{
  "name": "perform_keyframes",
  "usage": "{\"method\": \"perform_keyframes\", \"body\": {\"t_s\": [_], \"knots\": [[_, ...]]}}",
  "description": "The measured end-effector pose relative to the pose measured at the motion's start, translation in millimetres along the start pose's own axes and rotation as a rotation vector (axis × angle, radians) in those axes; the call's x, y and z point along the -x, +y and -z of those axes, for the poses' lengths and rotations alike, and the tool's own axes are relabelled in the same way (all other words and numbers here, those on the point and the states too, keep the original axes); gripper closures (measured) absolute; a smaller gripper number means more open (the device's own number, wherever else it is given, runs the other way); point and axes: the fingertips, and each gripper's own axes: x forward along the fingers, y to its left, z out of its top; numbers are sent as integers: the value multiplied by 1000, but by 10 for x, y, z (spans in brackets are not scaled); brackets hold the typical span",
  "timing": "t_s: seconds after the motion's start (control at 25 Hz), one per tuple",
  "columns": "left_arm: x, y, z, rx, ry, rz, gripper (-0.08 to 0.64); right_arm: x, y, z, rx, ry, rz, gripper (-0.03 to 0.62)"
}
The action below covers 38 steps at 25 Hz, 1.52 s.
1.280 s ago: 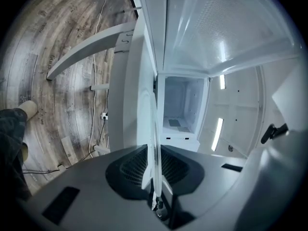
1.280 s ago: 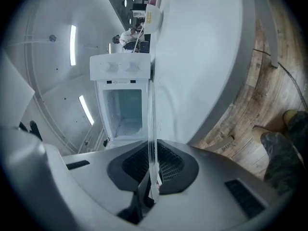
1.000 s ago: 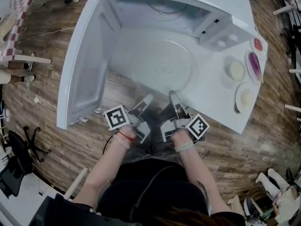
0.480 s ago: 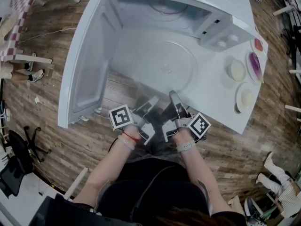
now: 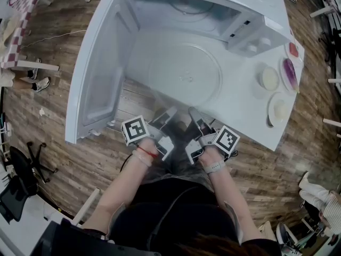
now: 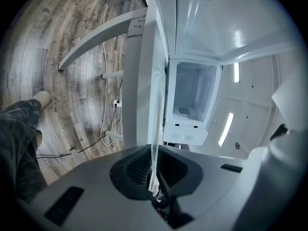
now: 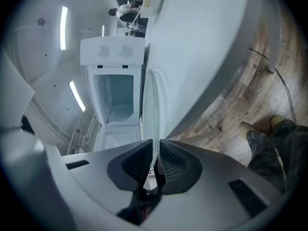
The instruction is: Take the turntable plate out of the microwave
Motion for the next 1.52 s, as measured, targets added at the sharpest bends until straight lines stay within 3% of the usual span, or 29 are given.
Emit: {"method": "perform_keyframes", "body": {"t_s": [0.6,1.12,1.52], "knots": [[-114,-24,-44,8,0,5,522,-85,36,73,-22,11,-17,546],[-162,18,-94,20,-29,0,522,-140,-30,62,-52,-17,17,546],[-110,64,-95,-69,-38,-58,522,-147,-49,67,-66,-37,21,548]]}}
